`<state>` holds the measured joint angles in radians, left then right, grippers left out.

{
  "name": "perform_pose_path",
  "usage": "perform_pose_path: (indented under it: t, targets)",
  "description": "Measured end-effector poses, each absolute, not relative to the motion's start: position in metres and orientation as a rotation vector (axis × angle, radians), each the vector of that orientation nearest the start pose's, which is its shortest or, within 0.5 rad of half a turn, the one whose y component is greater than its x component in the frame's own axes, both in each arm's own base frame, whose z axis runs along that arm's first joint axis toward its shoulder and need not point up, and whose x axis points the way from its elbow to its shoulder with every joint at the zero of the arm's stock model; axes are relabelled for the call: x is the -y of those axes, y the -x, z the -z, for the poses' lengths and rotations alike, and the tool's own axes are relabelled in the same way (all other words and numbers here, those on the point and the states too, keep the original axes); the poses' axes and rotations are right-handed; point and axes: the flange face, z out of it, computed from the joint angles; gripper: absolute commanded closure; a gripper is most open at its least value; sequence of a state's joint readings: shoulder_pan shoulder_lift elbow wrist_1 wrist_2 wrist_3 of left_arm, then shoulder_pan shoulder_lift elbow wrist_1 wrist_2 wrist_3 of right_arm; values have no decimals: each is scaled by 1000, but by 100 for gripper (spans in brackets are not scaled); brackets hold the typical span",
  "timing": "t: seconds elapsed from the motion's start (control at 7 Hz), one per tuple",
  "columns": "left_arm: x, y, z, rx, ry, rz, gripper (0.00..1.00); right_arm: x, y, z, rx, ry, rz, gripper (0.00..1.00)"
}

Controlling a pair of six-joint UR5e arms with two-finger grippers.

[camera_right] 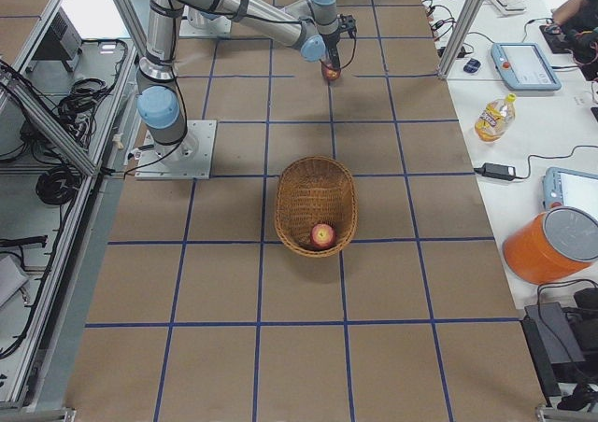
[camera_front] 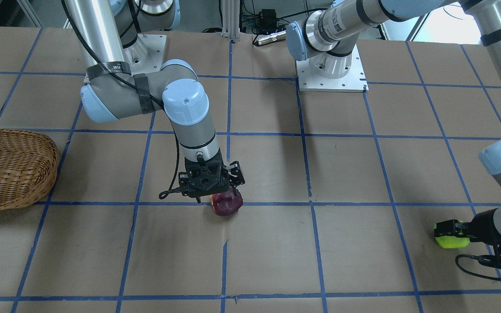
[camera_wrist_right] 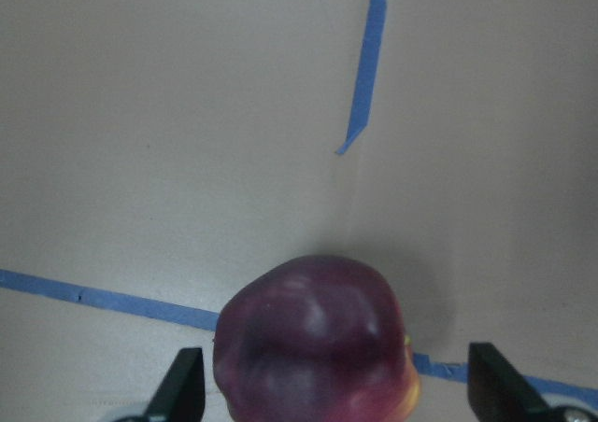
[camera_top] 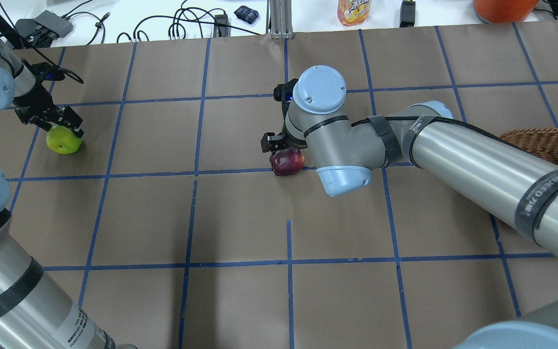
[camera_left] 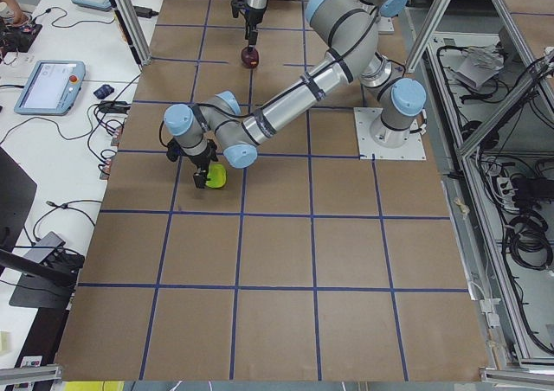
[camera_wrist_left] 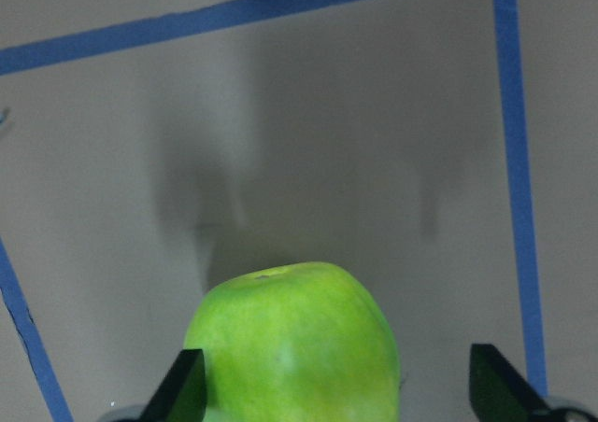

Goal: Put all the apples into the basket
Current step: 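Carry the dark apple into the basket with right gripper while left lifts green apple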

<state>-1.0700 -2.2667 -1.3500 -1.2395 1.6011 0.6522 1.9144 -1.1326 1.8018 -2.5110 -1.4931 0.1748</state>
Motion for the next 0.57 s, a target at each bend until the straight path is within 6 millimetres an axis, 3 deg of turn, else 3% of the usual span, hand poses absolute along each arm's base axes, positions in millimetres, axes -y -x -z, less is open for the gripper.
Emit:
perform_pose_path:
  t: [0.14,0.43,0.57]
  targets:
    - [680,-229,-188,-3186,-232,-236,0,527,-344,-224,-2964,290,363,0]
    - [682,-234,-189,-3176,-222,-232,0,525,-352,-201,-2980,319,352,0]
    - [681,-235,-191,-3173,-224,-228,0,523,-355,-192,-2986,329,347,21]
